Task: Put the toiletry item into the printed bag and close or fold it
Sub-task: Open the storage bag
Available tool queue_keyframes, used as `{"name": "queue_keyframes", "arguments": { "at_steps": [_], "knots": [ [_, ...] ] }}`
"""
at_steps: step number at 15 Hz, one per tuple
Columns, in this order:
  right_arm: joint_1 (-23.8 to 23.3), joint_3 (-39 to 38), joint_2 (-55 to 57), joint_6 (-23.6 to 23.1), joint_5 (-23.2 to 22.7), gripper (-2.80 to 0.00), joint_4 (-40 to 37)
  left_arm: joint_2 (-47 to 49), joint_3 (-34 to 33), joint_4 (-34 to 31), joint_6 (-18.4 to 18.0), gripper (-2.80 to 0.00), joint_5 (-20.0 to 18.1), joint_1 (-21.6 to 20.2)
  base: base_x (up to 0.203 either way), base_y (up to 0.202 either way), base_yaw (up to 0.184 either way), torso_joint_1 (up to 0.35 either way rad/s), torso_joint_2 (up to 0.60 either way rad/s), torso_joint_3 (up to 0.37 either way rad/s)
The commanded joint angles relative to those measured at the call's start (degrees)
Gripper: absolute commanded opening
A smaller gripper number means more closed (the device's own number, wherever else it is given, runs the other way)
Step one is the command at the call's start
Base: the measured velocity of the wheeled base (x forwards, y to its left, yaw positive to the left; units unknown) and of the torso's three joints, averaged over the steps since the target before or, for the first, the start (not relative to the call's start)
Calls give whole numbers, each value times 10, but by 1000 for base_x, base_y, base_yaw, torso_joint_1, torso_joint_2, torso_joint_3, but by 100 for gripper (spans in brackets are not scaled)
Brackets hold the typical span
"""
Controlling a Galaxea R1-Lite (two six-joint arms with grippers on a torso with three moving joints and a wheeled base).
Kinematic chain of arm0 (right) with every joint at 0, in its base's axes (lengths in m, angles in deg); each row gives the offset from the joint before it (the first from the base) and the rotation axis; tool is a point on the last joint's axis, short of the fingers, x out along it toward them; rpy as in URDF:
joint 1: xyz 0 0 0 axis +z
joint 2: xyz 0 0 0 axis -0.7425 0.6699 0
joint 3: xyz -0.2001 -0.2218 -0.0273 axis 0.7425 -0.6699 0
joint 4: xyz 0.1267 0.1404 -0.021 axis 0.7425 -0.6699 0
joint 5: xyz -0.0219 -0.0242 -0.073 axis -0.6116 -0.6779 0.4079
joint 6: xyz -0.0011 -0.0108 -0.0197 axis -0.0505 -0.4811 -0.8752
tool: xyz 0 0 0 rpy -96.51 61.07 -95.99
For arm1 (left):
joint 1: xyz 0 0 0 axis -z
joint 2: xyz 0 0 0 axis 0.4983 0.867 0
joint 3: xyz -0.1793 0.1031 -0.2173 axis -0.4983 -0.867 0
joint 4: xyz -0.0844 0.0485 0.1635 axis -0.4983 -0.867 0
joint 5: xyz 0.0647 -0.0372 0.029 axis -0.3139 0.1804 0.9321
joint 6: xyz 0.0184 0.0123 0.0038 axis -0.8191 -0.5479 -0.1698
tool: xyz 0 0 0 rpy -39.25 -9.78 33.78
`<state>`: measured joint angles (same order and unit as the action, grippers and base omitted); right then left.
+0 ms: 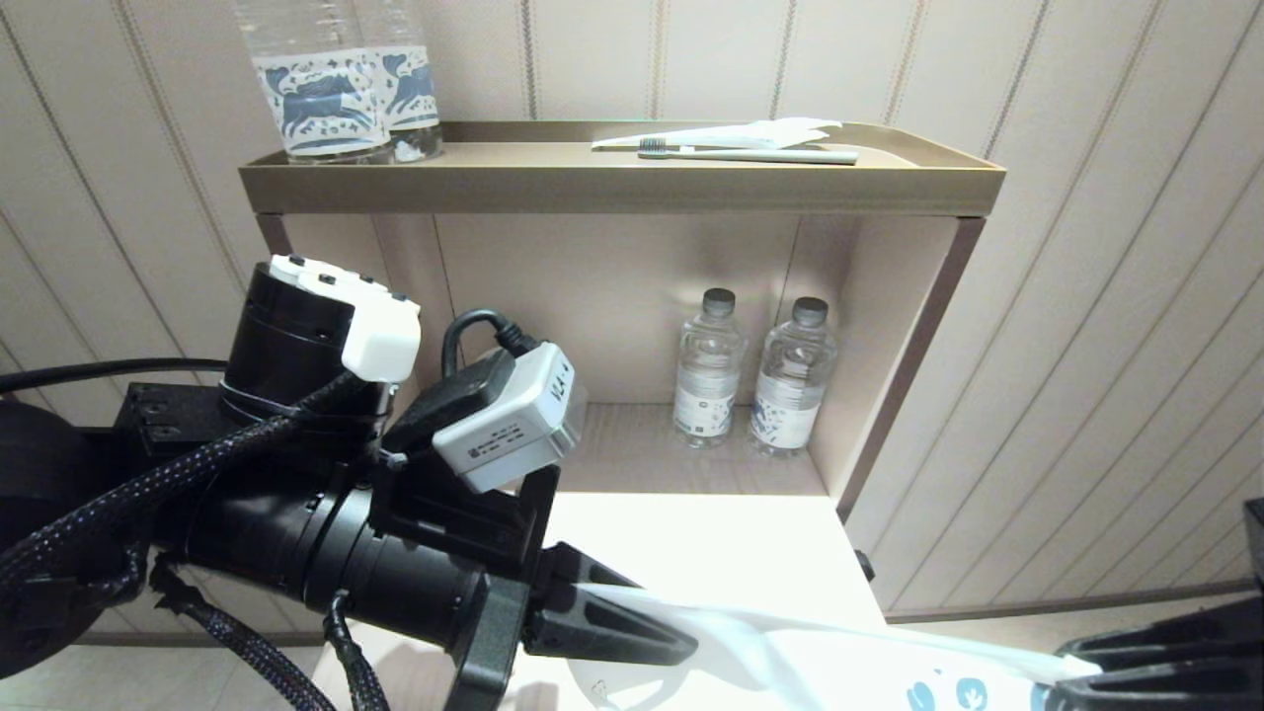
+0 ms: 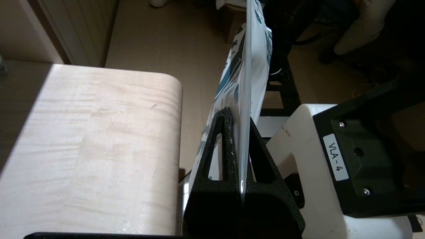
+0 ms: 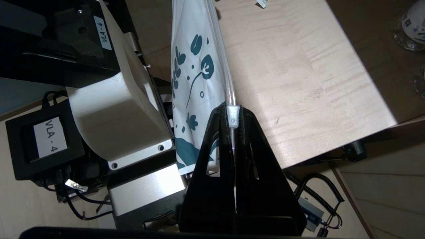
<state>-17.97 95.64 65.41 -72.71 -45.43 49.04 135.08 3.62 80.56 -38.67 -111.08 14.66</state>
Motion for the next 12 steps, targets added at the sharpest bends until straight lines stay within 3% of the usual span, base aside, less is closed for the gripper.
{"name": "queue_keyframes", "arguments": {
  "at_steps": [1,3,4,12],
  "knots": [
    [2,2,3,-1,-2,-280,-2,1,0,1,-1,-280,-3,0,0,0,0,0,0,0],
    [2,0,3,-1,-2,-280,-4,2,1,1,-2,-280,-5,0,0,0,0,0,0,0],
    [2,-3,0,-3,-1,0,-4,2,2,0,-2,-280,-5,0,0,0,0,0,0,0],
    [4,-11,11,-9,-36,0,1,-4,1,-1,-4,-280,-5,1,0,0,0,0,0,0]
  ]
}}
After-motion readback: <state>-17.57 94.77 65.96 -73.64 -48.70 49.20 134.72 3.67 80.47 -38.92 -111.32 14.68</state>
